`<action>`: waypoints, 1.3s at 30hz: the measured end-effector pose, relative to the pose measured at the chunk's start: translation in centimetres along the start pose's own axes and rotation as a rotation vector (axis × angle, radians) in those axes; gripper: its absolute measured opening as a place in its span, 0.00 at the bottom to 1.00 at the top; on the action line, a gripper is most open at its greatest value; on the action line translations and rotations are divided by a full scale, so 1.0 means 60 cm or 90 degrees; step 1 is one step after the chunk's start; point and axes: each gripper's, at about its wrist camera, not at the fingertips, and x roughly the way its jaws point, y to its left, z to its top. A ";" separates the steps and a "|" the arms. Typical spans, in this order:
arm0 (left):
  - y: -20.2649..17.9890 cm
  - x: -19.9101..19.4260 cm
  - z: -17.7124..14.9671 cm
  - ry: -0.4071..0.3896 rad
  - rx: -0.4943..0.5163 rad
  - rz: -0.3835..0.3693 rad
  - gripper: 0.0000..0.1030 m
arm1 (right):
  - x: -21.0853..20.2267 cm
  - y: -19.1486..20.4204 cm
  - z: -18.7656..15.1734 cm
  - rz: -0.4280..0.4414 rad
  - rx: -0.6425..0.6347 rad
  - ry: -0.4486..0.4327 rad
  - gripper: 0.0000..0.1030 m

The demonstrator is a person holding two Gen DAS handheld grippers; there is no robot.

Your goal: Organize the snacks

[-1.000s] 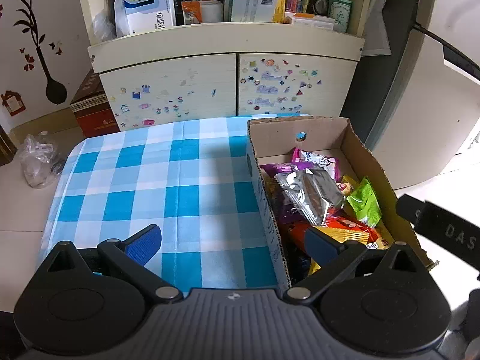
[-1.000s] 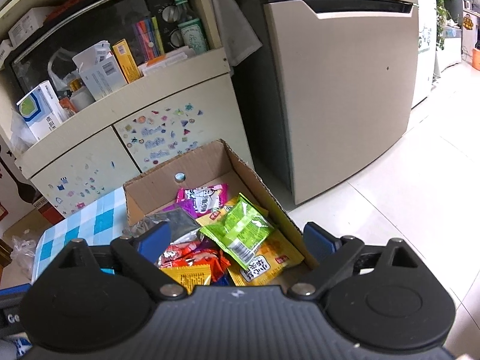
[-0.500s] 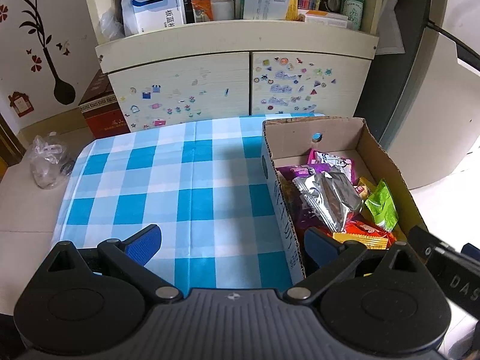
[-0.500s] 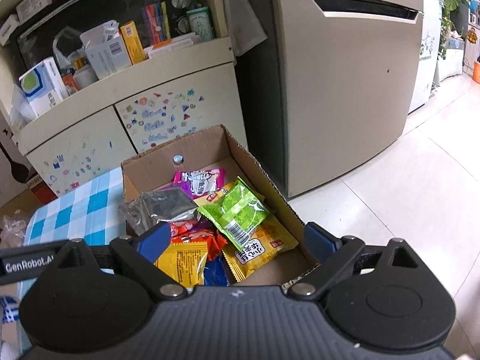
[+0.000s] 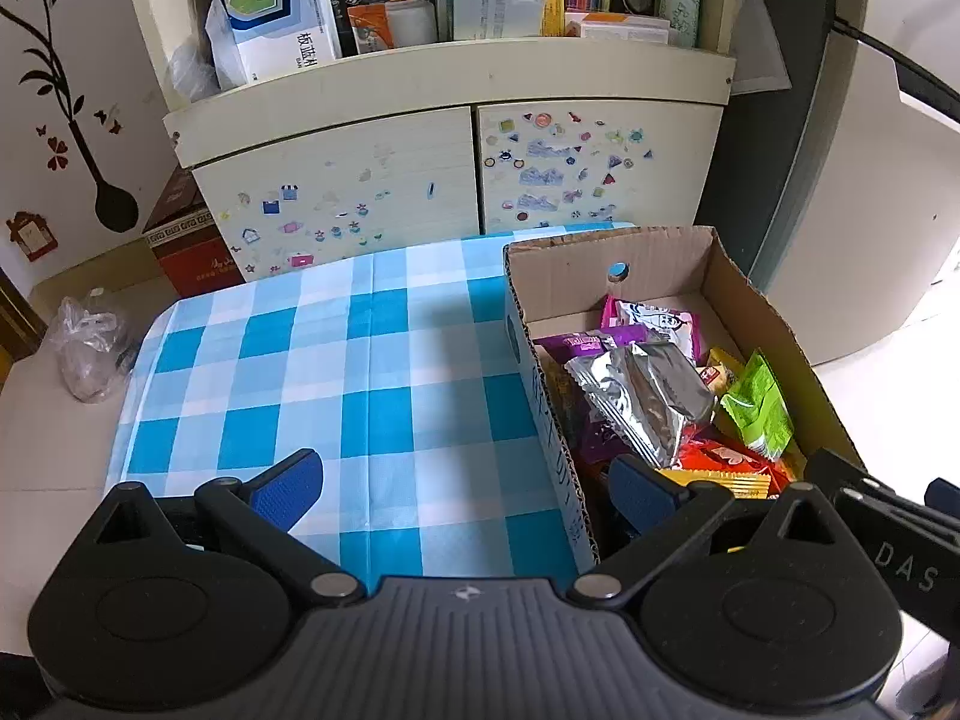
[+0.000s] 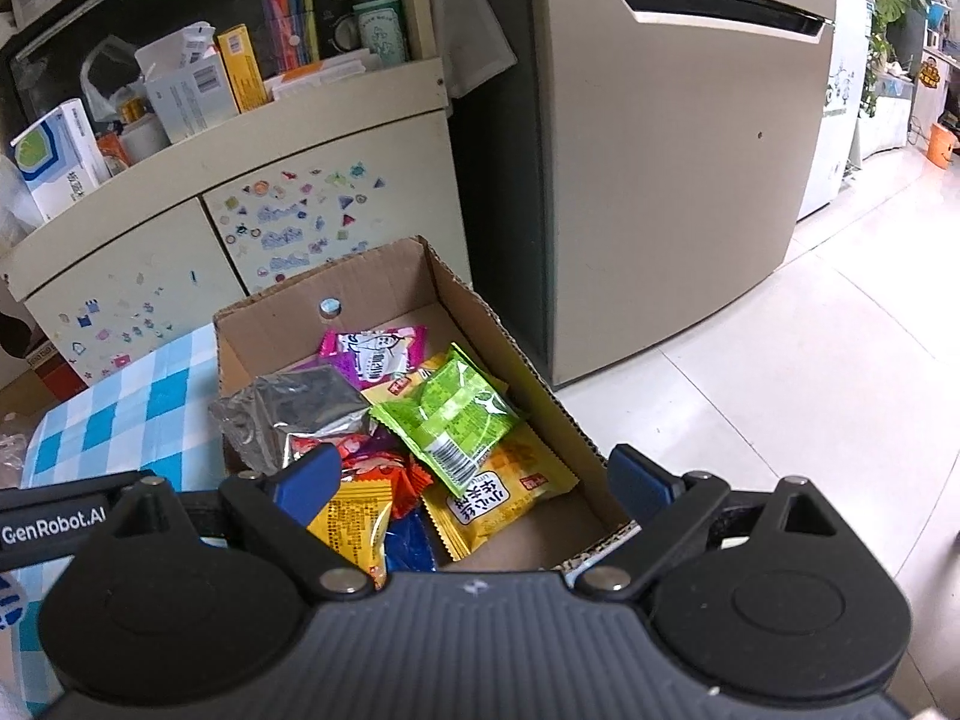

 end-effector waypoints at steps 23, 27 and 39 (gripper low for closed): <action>-0.013 0.008 0.010 0.001 0.045 0.008 1.00 | 0.009 0.008 0.001 -0.031 -0.014 -0.005 0.93; -0.011 0.012 0.012 0.010 0.051 0.007 1.00 | 0.012 0.011 0.001 -0.030 -0.015 -0.001 0.93; -0.007 0.019 0.012 0.019 0.051 0.013 1.00 | 0.017 0.019 0.000 -0.035 -0.023 0.002 0.93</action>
